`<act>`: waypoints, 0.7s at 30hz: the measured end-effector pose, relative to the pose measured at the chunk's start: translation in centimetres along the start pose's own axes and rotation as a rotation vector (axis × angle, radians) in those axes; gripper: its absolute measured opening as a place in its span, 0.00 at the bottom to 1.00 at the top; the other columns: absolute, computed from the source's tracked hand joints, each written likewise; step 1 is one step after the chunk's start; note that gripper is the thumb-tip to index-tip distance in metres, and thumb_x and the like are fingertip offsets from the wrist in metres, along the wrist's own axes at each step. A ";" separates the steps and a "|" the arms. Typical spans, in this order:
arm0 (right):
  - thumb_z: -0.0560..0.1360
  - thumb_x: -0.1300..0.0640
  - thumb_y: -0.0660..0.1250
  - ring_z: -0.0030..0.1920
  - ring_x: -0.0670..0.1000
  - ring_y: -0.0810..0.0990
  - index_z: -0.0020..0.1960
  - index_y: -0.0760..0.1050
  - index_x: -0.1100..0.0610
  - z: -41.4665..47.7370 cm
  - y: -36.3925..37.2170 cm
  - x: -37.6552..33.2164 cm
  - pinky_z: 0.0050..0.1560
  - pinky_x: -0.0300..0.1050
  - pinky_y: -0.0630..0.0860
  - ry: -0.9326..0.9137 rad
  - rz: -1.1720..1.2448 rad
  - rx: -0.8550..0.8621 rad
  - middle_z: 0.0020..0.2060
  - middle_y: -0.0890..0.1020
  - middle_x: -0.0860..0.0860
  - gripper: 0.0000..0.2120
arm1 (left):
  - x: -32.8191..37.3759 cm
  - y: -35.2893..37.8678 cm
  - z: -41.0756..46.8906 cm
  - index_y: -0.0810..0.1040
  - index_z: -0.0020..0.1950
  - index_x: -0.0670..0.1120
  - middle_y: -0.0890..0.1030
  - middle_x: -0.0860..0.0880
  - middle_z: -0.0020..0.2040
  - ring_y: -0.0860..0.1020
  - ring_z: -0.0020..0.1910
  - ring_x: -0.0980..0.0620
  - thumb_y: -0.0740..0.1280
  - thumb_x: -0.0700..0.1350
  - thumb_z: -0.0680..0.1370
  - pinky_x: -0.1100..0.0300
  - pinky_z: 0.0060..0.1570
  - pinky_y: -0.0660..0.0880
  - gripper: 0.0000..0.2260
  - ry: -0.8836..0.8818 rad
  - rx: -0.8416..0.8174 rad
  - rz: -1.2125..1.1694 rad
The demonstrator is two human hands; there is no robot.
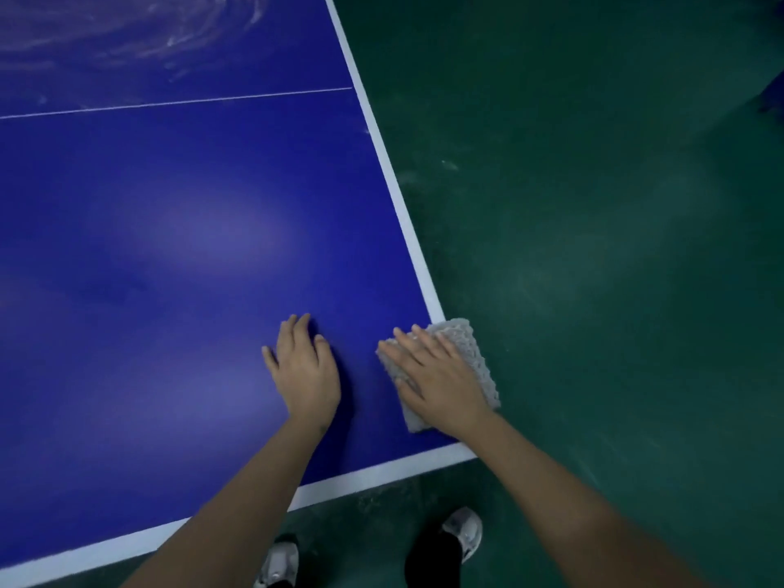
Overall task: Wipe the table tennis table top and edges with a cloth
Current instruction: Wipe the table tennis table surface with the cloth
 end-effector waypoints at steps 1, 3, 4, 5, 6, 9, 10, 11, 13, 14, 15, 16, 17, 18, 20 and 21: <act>0.81 0.47 0.47 0.77 0.48 0.46 0.77 0.47 0.43 0.7 -0.3 0.9 0.72 0.45 0.32 -0.016 0.007 -0.012 0.77 0.52 0.45 0.25 | 0.1 0.4 0.2 0.65 0.72 0.42 0.62 0.46 0.74 0.56 0.75 0.50 0.52 0.42 0.82 0.50 0.73 0.41 0.18 -0.037 0.030 0.047; 0.80 0.47 0.46 0.77 0.51 0.49 0.77 0.50 0.45 1.4 -0.4 0.8 0.73 0.50 0.37 -0.094 0.006 -0.017 0.77 0.55 0.47 0.25 | 0.0 0.9 0.5 0.64 0.73 0.44 0.61 0.47 0.75 0.55 0.75 0.51 0.52 0.43 0.82 0.49 0.73 0.41 0.19 -0.062 0.064 0.137; 0.79 0.47 0.46 0.76 0.52 0.54 0.76 0.54 0.46 1.3 -0.3 0.0 0.74 0.53 0.43 -0.159 -0.014 -0.008 0.76 0.59 0.48 0.25 | -0.1 1.0 0.5 0.65 0.72 0.45 0.62 0.47 0.75 0.56 0.75 0.51 0.52 0.42 0.82 0.49 0.73 0.42 0.18 -0.065 0.073 0.146; 0.78 0.47 0.47 0.74 0.52 0.60 0.75 0.59 0.47 0.9 -0.3 -0.9 0.73 0.56 0.50 -0.234 -0.039 0.006 0.74 0.64 0.48 0.25 | 0.0 0.9 0.5 0.67 0.71 0.45 0.63 0.47 0.74 0.56 0.75 0.51 0.53 0.42 0.81 0.48 0.73 0.43 0.18 -0.068 0.081 0.139; 0.77 0.47 0.49 0.72 0.52 0.65 0.73 0.64 0.48 0.5 -0.2 -1.4 0.72 0.56 0.57 -0.299 -0.051 0.008 0.71 0.68 0.47 0.25 | 0.0 0.9 0.5 0.68 0.71 0.45 0.64 0.47 0.74 0.57 0.74 0.51 0.53 0.41 0.81 0.48 0.73 0.44 0.18 -0.066 0.090 0.133; 0.76 0.47 0.52 0.71 0.50 0.67 0.72 0.66 0.47 1.3 -0.5 -1.3 0.71 0.55 0.59 -0.412 -0.044 -0.011 0.70 0.70 0.46 0.25 | 0.4 1.1 0.5 0.66 0.72 0.48 0.62 0.48 0.75 0.55 0.75 0.51 0.54 0.43 0.81 0.47 0.73 0.44 0.19 -0.048 0.068 0.230; 0.77 0.47 0.53 0.73 0.50 0.64 0.73 0.64 0.48 2.2 -0.6 -1.2 0.73 0.54 0.55 -0.448 -0.038 -0.029 0.72 0.68 0.47 0.25 | 0.4 1.4 0.6 0.63 0.73 0.49 0.60 0.48 0.76 0.53 0.76 0.51 0.53 0.45 0.81 0.46 0.72 0.43 0.20 -0.050 0.044 0.291; 0.77 0.48 0.53 0.74 0.50 0.61 0.74 0.61 0.48 3.3 -0.8 -1.0 0.74 0.53 0.48 -0.480 -0.024 -0.047 0.73 0.65 0.47 0.25 | 0.3 1.8 0.7 0.60 0.75 0.51 0.57 0.49 0.77 0.51 0.76 0.51 0.52 0.47 0.81 0.45 0.72 0.43 0.21 -0.058 0.019 0.349; 0.79 0.48 0.52 0.76 0.50 0.53 0.76 0.55 0.47 6.1 -1.3 -0.6 0.73 0.49 0.38 -0.509 -0.012 -0.072 0.76 0.58 0.47 0.26 | 0.2 2.4 0.8 0.55 0.76 0.53 0.53 0.50 0.77 0.48 0.76 0.51 0.47 0.51 0.81 0.43 0.72 0.43 0.22 -0.075 -0.016 0.437; 0.79 0.48 0.51 0.77 0.49 0.51 0.77 0.52 0.46 7.6 -1.5 -0.3 0.73 0.48 0.35 -0.514 -0.018 -0.070 0.76 0.56 0.46 0.26 | 0.1 2.6 0.8 0.54 0.76 0.53 0.53 0.50 0.77 0.49 0.76 0.50 0.45 0.53 0.80 0.42 0.71 0.43 0.24 -0.081 -0.022 0.464; 0.80 0.47 0.50 0.77 0.49 0.49 0.77 0.51 0.46 9.1 -1.8 0.0 0.73 0.47 0.35 -0.515 -0.029 -0.061 0.77 0.54 0.46 0.26 | 0.1 2.7 0.8 0.54 0.77 0.53 0.54 0.50 0.77 0.50 0.76 0.50 0.42 0.54 0.79 0.42 0.71 0.44 0.25 -0.084 -0.023 0.483; 0.80 0.47 0.49 0.77 0.49 0.48 0.77 0.50 0.45 10.7 -2.1 0.3 0.73 0.46 0.34 -0.514 -0.038 -0.052 0.77 0.53 0.46 0.26 | 0.0 2.7 0.9 0.54 0.77 0.53 0.55 0.50 0.77 0.51 0.76 0.49 0.40 0.55 0.78 0.42 0.71 0.45 0.26 -0.085 -0.023 0.502; 0.80 0.47 0.49 0.77 0.48 0.48 0.77 0.49 0.45 12.2 -2.4 0.5 0.73 0.46 0.34 -0.514 -0.044 -0.041 0.77 0.53 0.46 0.26 | 0.0 2.8 1.0 0.54 0.76 0.53 0.55 0.50 0.77 0.51 0.76 0.49 0.39 0.55 0.78 0.42 0.71 0.45 0.27 -0.084 -0.023 0.518; 0.80 0.47 0.49 0.77 0.48 0.47 0.77 0.49 0.45 13.7 -2.7 0.8 0.73 0.46 0.34 -0.513 -0.049 -0.027 0.77 0.53 0.46 0.26 | 0.0 2.8 1.0 0.54 0.76 0.53 0.56 0.50 0.77 0.52 0.76 0.49 0.39 0.55 0.78 0.42 0.71 0.46 0.27 -0.086 -0.024 0.527; 0.80 0.47 0.49 0.77 0.48 0.47 0.77 0.49 0.45 16.5 -3.3 1.5 0.73 0.46 0.35 -0.505 -0.054 -0.011 0.77 0.52 0.46 0.26 | 0.0 2.8 0.9 0.55 0.76 0.54 0.56 0.50 0.77 0.52 0.76 0.49 0.40 0.55 0.78 0.42 0.71 0.47 0.26 -0.095 -0.024 0.526; 0.81 0.47 0.49 0.77 0.48 0.47 0.77 0.48 0.45 17.8 -3.7 2.0 0.73 0.46 0.36 -0.495 -0.055 -0.007 0.77 0.52 0.46 0.26 | 0.0 2.7 0.9 0.55 0.76 0.54 0.56 0.51 0.77 0.52 0.76 0.50 0.41 0.55 0.78 0.42 0.71 0.48 0.26 -0.101 -0.023 0.519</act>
Point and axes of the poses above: each hand's wrist, its own z-axis towards the middle knuckle, its own y-axis out of the palm, x = y × z, the point moved 8 cm from there along z, towards the middle knuckle
